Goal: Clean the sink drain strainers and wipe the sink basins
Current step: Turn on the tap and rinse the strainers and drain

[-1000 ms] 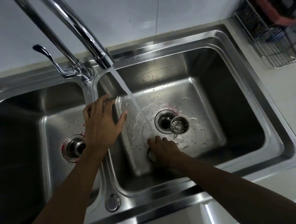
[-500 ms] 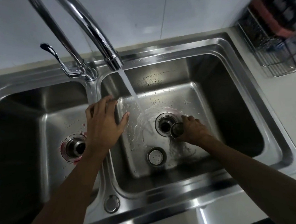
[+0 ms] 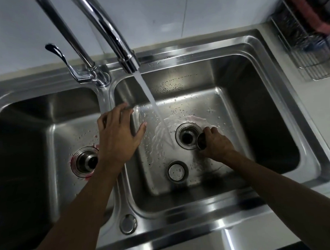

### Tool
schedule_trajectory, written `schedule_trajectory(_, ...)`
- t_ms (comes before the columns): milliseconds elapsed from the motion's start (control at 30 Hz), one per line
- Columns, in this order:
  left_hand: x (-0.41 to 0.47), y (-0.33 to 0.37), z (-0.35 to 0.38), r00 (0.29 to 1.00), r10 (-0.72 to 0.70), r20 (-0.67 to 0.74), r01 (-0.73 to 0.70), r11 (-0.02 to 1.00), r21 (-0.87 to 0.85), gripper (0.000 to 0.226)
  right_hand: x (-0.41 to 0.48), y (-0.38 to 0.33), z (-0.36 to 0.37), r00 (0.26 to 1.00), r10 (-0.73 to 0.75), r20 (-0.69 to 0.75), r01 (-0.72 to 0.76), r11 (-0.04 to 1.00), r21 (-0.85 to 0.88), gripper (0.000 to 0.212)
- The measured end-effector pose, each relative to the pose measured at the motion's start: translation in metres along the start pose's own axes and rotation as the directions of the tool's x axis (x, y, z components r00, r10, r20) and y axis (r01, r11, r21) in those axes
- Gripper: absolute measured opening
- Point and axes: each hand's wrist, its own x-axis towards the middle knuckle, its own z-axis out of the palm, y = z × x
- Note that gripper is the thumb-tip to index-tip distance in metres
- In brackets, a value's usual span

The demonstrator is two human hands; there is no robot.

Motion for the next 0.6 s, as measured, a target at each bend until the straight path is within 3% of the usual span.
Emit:
schedule_trajectory(167, 0.0, 0.001, -0.001, 1.0, -0.009, 0.014, 0.009, 1.0, 0.0, 0.066, -0.007, -0.033, -0.003, 0.988, -0.112, -0.107, 0.116, 0.993, 0.03, 0.085)
schedule_trajectory(333, 0.0, 0.002, -0.002, 1.0, -0.003, 0.011, 0.002, 1.0, 0.008, 0.064, -0.01, -0.081, -0.003, 0.952, -0.287, -0.107, 0.292, 0.956, 0.039, 0.083)
schedule_trajectory(600, 0.0, 0.0, 0.0, 1.0, -0.01, 0.03, 0.01, 1.0, 0.013, 0.065, -0.006, -0.085, -0.002, 0.971, -0.213, -0.107, 0.22, 0.973, 0.066, 0.09)
